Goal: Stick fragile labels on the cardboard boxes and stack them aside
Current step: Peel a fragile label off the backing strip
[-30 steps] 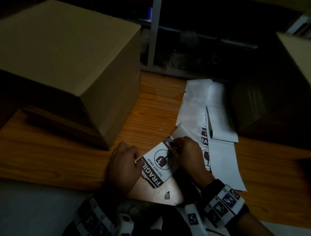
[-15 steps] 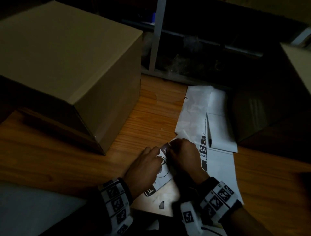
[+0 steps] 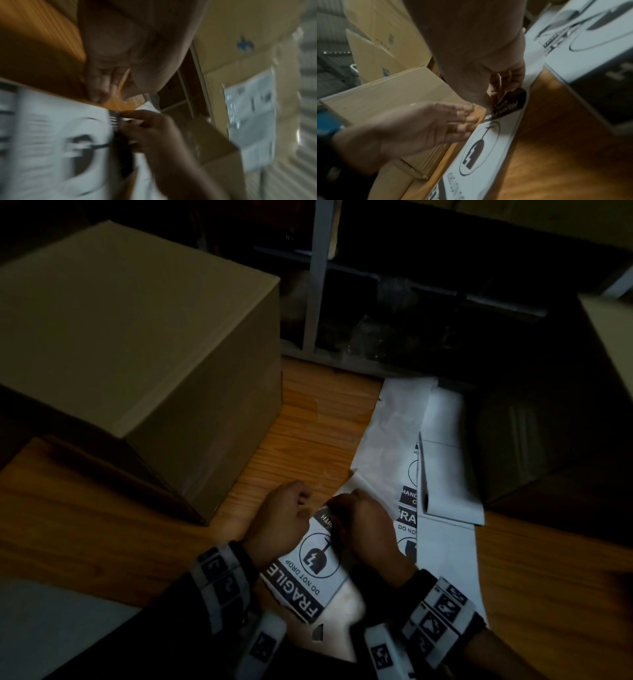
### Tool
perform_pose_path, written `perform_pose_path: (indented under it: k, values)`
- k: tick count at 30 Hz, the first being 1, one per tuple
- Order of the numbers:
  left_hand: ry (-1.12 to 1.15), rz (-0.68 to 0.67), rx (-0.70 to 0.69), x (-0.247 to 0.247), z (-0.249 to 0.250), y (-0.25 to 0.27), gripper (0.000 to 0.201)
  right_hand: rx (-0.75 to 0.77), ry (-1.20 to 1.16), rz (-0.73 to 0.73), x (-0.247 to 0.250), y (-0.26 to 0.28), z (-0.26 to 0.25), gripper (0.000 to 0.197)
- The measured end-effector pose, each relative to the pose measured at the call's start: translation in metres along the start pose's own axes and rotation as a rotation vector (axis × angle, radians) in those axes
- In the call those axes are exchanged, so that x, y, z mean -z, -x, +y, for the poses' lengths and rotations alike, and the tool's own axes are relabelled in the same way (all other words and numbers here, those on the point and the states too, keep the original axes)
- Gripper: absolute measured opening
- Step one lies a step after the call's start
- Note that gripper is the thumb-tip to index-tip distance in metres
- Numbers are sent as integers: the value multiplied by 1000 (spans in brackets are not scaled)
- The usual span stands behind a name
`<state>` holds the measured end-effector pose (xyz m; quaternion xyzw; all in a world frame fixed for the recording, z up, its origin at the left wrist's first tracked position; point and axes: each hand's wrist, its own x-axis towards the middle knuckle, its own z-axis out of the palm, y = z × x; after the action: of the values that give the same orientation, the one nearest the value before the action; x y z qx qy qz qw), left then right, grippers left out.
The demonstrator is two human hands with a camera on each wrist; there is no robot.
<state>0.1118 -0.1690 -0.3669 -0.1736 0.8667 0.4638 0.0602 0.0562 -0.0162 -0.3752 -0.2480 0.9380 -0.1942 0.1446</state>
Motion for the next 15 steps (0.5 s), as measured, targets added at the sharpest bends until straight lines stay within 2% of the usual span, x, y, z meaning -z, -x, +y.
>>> perform_pose_path:
  k: [3,6,9,11,15]
  values:
    - [89,-80,118,-3,7,-14,26,-8,-78,10,1,-1,2,24]
    - [276,-142,266,-2,11,-20,27,-19,-133,21,4,-3,7,9]
    - [335,-172,257,0,15,-27,20,44,-190,46,6,-4,13,8]
    - [357,-226,233,-1,19,-32,23,102,-231,70,9,-4,15,5]
    - [471,-312,334,0,26,-44,25,210,-274,109,15,-4,20,5]
